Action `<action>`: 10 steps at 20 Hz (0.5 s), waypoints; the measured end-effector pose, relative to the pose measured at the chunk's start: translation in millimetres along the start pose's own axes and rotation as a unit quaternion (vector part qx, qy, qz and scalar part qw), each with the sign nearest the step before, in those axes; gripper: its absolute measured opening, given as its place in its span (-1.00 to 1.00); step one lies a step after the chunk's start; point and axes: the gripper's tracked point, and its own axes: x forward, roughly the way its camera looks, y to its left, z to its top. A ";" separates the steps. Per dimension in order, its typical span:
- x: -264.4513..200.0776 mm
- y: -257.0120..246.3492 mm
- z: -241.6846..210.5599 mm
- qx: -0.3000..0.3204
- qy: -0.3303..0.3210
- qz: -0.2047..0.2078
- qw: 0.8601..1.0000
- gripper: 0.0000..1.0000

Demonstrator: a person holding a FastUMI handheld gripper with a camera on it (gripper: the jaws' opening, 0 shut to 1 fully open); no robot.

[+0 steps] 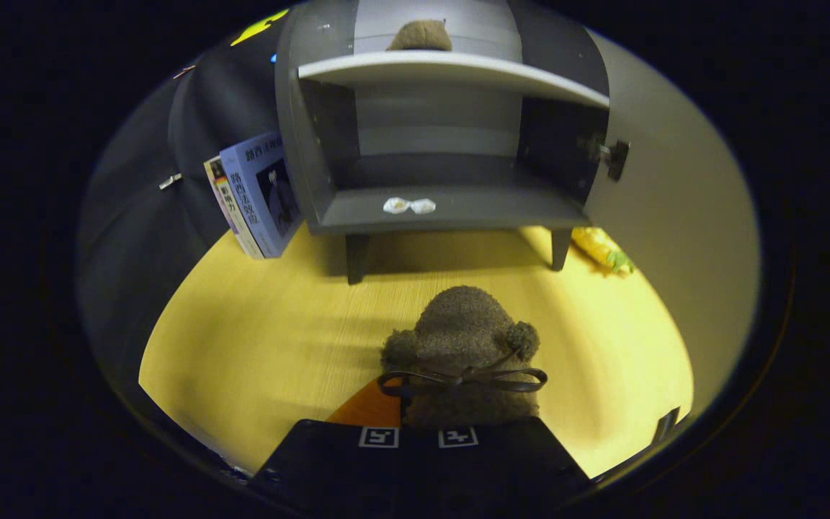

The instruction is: Open the shoe cabinet door, grab the shoes and put them into the shoe cabinet, then close the shoe cabinet door.

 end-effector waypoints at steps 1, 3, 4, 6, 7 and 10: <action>-10.2 -2.1 14.6 0.003 -0.010 -0.002 1.000 -0.90; -28.4 -6.1 47.9 0.009 -0.031 -0.005 0.999 -0.90; -38.3 -6.8 66.9 0.010 -0.044 -0.005 0.999 -0.90; -57.0 -9.9 106.8 0.008 -0.076 -0.008 0.997 -0.90; -67.0 -13.0 127.1 0.010 -0.092 -0.012 0.996 -0.90; -91.1 -17.7 180.4 0.032 -0.134 -0.013 0.990 -0.90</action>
